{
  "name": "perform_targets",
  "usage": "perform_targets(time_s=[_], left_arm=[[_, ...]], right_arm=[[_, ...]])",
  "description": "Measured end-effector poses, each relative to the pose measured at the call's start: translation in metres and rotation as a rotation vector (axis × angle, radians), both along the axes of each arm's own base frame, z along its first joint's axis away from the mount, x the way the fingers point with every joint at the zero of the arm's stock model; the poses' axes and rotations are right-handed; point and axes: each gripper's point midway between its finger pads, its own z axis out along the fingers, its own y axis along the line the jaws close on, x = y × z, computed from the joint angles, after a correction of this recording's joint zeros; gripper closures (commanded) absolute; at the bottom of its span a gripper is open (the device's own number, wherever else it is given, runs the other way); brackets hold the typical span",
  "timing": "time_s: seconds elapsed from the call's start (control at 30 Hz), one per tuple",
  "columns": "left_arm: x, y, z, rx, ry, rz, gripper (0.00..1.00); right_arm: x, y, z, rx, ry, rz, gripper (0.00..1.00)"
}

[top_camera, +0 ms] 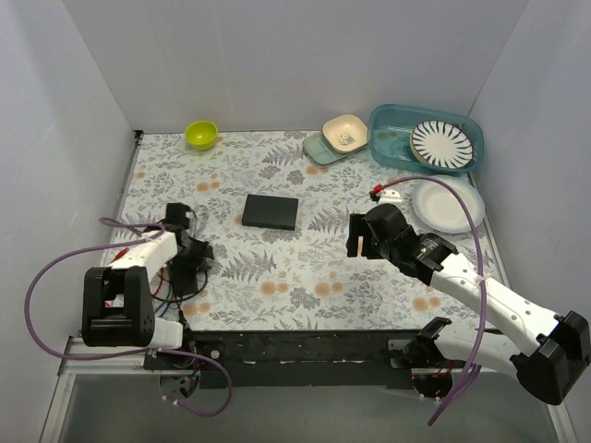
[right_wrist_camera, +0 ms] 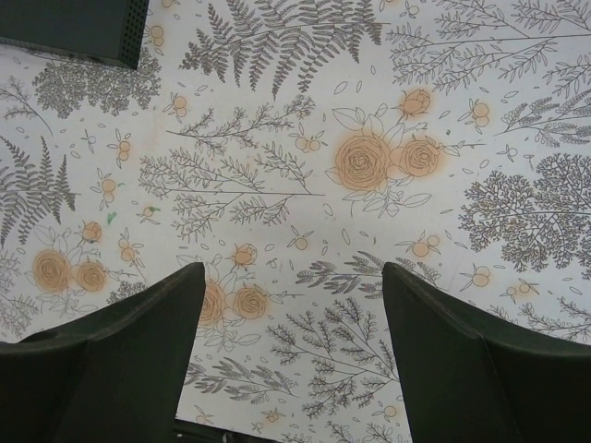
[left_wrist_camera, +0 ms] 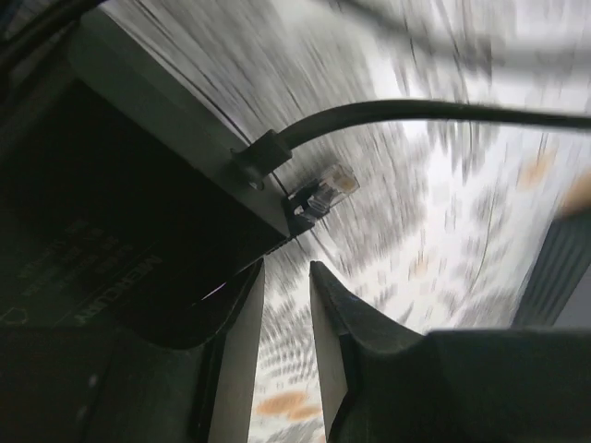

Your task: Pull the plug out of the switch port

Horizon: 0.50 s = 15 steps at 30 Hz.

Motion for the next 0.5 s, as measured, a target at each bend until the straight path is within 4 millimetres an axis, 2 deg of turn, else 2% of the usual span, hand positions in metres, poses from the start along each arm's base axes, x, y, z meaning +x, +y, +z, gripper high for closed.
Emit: perform_targets(time_s=[0.13, 0.2, 0.27, 0.3, 0.37, 0.43, 0.5], left_arm=[[0.001, 0.087, -0.001, 0.051, 0.035, 0.26, 0.76], [-0.003, 0.123, -0.001, 0.076, 0.072, 0.353, 0.77], [-0.003, 0.147, 0.001, 0.103, 0.103, 0.393, 0.77], [0.001, 0.153, 0.004, 0.11, 0.1, 0.389, 0.75], [0.013, 0.153, 0.014, 0.091, 0.051, 0.351, 0.69], [0.032, 0.142, 0.031, 0.057, -0.05, 0.288, 0.67], [0.053, 0.119, 0.052, 0.025, -0.162, 0.196, 0.65]], right_arm=[[0.002, 0.001, -0.002, 0.005, 0.013, 0.01, 0.15], [0.002, 0.001, -0.005, -0.001, 0.022, 0.014, 0.15], [0.003, 0.001, -0.006, -0.004, 0.028, 0.017, 0.15], [0.003, 0.001, -0.006, -0.004, 0.029, 0.017, 0.15], [0.003, 0.001, -0.006, -0.003, 0.031, 0.018, 0.15], [0.004, 0.002, -0.007, -0.002, 0.032, 0.021, 0.15], [0.006, 0.006, -0.01, -0.003, 0.044, 0.028, 0.15]])
